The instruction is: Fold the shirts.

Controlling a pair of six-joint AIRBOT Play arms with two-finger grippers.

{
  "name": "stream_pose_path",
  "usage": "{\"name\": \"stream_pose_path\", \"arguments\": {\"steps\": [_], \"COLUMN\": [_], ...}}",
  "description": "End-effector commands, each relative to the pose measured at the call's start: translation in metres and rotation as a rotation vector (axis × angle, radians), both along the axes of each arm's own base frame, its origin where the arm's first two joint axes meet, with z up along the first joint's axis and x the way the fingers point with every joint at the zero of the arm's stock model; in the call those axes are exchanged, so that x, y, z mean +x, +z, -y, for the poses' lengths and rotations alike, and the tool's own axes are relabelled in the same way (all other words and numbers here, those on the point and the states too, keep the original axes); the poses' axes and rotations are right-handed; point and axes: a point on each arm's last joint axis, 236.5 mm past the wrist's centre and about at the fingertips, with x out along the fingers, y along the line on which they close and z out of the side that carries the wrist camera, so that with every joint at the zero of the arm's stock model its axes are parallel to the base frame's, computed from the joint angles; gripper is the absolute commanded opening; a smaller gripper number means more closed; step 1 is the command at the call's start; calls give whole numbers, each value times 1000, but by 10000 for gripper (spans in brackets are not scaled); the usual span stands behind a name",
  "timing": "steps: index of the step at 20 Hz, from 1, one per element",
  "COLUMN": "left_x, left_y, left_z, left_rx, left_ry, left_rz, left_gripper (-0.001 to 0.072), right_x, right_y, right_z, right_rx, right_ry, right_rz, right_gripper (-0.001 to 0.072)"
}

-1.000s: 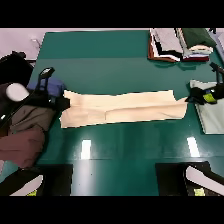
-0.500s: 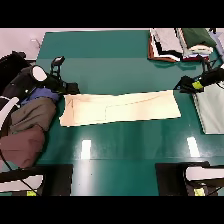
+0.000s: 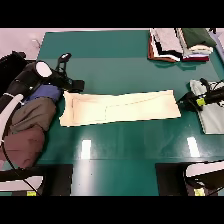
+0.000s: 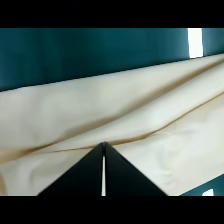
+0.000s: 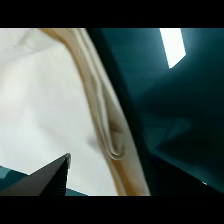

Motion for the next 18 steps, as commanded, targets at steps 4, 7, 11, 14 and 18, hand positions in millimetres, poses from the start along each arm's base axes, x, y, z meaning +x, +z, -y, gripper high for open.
{"name": "stream_pose_path", "arguments": {"steps": [4, 7, 11, 14, 18], "left_x": [-15, -16, -13, -12, -15], "left_y": [-25, -44, -66, -83, -100], "left_z": [96, 132, 172, 195, 198], "left_rx": [-99, -118, -134, -138, -122], "left_ry": [-83, -124, -170, -199, -199], "left_rz": [-10, -45, -81, -101, -145], "left_gripper": [20, 21, 20, 20, 20], "right_x": [28, 48, 63, 60, 49], "right_y": [-15, 37, 149, 206, 255], "right_z": [-61, -67, -101, -141, -190], "right_rx": [42, 56, 62, 41, 47], "right_ry": [101, 127, 197, 269, 366], "right_rz": [79, 198, 418, 538, 640], "right_gripper": [95, 20, 20, 20, 20]}}
